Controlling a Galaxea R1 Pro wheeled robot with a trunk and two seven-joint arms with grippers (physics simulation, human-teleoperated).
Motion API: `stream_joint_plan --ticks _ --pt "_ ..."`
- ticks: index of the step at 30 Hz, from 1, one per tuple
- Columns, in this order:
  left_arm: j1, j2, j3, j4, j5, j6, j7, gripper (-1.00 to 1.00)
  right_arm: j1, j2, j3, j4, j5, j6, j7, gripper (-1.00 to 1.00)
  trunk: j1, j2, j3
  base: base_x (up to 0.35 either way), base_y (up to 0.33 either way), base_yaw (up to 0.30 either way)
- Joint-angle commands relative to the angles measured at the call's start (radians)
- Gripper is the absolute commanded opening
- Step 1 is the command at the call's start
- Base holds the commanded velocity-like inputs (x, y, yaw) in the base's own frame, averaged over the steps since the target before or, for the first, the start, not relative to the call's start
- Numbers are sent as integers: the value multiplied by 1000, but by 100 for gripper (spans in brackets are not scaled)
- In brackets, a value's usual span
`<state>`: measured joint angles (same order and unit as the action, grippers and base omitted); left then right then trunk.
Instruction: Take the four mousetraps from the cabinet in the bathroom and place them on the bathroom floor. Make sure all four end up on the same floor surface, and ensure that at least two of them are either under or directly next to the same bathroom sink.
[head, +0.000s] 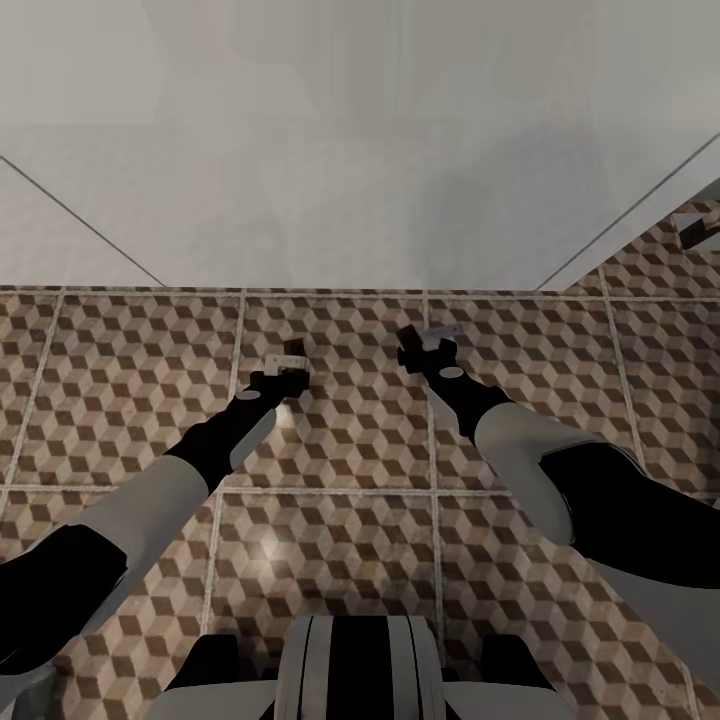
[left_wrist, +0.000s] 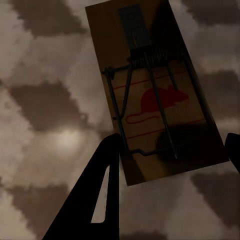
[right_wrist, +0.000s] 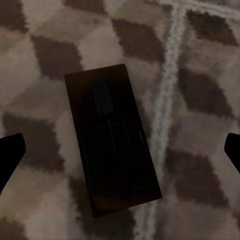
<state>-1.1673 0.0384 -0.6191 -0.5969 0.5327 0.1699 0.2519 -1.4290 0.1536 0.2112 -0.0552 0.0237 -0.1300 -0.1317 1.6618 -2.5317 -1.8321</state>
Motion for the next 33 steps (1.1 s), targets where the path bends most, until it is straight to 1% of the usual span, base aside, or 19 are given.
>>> stream_joint_plan --ticks 1,9,20,25,33 --pt "-1 2 -8 -3 7 5 9 -100 -1 0 5 2 2 -6 -5 100 0 0 -1 0 0 0" --pt "-1 5 -8 1 8 3 9 -100 -1 0 5 3 2 -14 -5 100 0 0 -1 12 0 0" --pt "-1 11 -9 2 7 -9 9 -100 -1 0 5 3 2 -14 -5 100 0 0 -1 169 0 0" --pt "-1 12 -11 1 7 -40 9 -100 -1 0 5 3 2 -14 -5 100 0 0 -1 149 0 0" --pt "-1 12 -12 0 7 -52 9 -100 -1 0 5 3 2 -14 -5 100 0 0 -1 65 0 0"
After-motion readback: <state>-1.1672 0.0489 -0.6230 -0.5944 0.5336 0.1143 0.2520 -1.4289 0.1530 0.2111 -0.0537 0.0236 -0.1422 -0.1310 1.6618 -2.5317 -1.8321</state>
